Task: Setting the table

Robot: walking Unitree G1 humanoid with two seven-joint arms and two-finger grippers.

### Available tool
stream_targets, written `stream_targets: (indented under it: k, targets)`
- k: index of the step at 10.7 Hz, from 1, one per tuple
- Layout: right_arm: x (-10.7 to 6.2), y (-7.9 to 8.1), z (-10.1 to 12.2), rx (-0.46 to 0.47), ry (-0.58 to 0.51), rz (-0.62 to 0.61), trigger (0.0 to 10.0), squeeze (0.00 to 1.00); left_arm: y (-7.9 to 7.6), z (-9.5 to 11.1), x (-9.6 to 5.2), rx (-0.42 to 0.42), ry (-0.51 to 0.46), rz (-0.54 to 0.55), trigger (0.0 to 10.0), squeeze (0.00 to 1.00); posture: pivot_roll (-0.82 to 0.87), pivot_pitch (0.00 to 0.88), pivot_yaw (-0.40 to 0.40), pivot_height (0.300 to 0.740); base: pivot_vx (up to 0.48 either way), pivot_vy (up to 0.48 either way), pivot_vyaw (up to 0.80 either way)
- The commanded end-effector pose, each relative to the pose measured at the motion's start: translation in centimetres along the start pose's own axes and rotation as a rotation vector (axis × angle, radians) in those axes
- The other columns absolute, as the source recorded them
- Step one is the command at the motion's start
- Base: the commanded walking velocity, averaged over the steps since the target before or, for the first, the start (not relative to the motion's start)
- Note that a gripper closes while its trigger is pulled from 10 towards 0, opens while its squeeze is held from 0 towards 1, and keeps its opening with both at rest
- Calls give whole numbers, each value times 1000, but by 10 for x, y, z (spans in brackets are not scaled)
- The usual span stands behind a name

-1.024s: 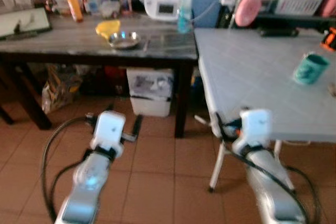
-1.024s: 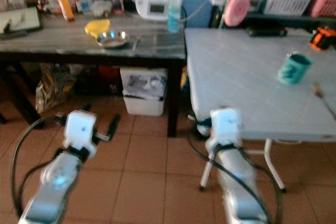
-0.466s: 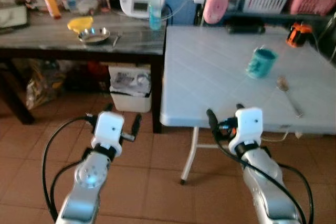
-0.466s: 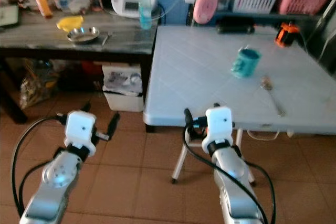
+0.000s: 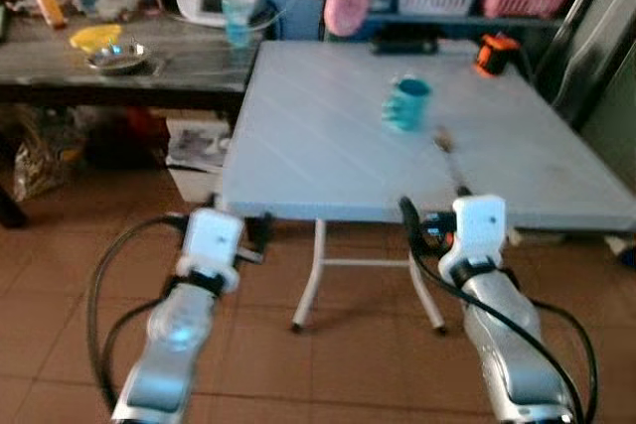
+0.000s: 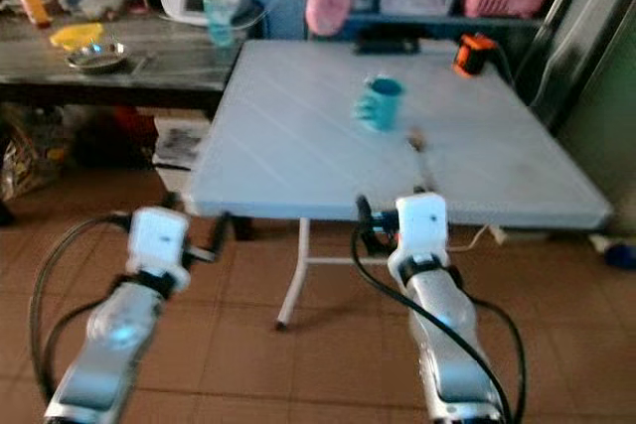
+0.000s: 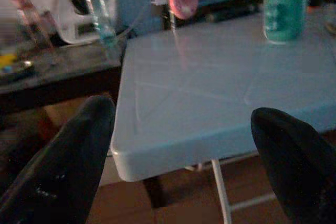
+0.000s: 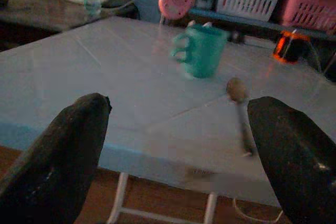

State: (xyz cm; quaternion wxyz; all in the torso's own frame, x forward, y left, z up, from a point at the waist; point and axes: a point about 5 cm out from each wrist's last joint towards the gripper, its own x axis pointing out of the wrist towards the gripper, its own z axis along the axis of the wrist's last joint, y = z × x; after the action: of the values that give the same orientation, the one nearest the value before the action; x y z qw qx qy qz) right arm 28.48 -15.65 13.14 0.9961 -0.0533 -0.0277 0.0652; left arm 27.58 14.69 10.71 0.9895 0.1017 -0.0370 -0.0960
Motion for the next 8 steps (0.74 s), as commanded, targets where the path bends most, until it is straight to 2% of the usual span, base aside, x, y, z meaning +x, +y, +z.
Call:
stream_targets:
  k: [1,2,3,7,8]
  targets:
    - [1,-8,2,-8,-10,-29,10000,0,-6,3,4,1,-15,-18,10000,0,58,0,19,740,0,-480,0]
    - [1,-8,1,-7,-9,-31,10000,0,-5,3,5,-40,-16,-8,10000,0,59,0,20,740,0,0,0]
    - [1,-8,1,-4,-10,-36,10000,0,-4,3,5,-25,-22,-11,10000,0,59,0,21,740,0,0,0]
    - [1,-9,0,-4,-12,-53,10000,0,-8,5,4,-55,-40,-76,10000,0,61,0,24,740,0,0,0]
    - [1,-11,-1,-8,-10,-58,10000,0,-8,6,4,-67,-41,-82,10000,0,63,0,26,740,315,0,0]
